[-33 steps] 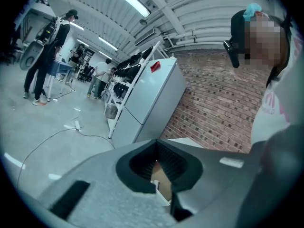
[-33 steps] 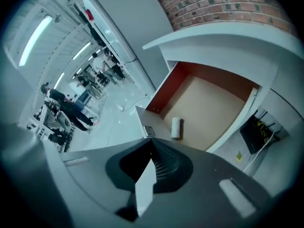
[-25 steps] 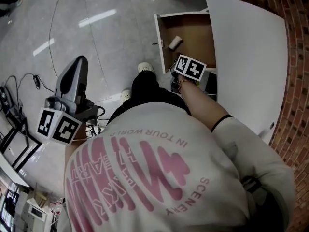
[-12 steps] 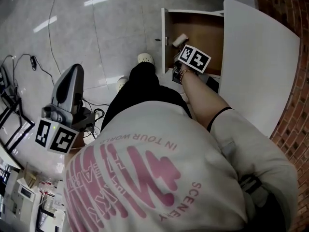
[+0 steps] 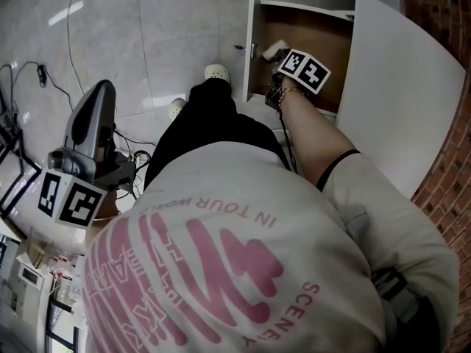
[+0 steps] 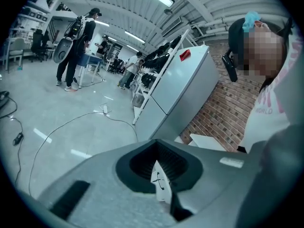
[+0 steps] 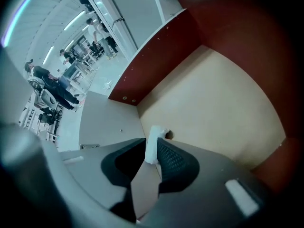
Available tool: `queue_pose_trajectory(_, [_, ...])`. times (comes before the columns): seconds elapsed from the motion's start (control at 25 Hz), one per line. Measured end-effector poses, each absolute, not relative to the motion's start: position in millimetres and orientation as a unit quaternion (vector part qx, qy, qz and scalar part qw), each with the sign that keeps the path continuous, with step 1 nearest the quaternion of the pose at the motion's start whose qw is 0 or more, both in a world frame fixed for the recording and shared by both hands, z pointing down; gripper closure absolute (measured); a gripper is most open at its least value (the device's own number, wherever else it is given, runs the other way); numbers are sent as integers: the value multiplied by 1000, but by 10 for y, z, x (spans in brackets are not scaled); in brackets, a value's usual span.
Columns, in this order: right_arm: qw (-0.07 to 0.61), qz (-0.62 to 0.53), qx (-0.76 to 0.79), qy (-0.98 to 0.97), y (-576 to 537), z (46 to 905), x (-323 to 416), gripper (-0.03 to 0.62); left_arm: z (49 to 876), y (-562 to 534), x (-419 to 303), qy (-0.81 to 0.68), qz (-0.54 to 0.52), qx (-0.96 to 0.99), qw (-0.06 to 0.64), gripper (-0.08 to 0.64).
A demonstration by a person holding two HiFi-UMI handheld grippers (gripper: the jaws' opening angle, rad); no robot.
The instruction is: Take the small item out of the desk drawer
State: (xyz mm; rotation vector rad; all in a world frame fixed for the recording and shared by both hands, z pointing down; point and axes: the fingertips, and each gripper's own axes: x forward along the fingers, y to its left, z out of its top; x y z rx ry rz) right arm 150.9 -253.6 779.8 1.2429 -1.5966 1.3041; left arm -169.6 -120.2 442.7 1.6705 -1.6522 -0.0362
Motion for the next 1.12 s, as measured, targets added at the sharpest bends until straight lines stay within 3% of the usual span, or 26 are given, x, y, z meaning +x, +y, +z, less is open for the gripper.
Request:
queue_pose_trajectory(0.6, [364, 542, 474, -591, -2558, 8104, 1508, 442, 4697, -1377, -1645, -637, -1, 649, 416, 555])
queue_pose_trajectory(1.12, [397, 541, 453, -588, -2618, 8185, 1495, 432, 4767, -1426, -1631, -631, 7, 649, 425, 555])
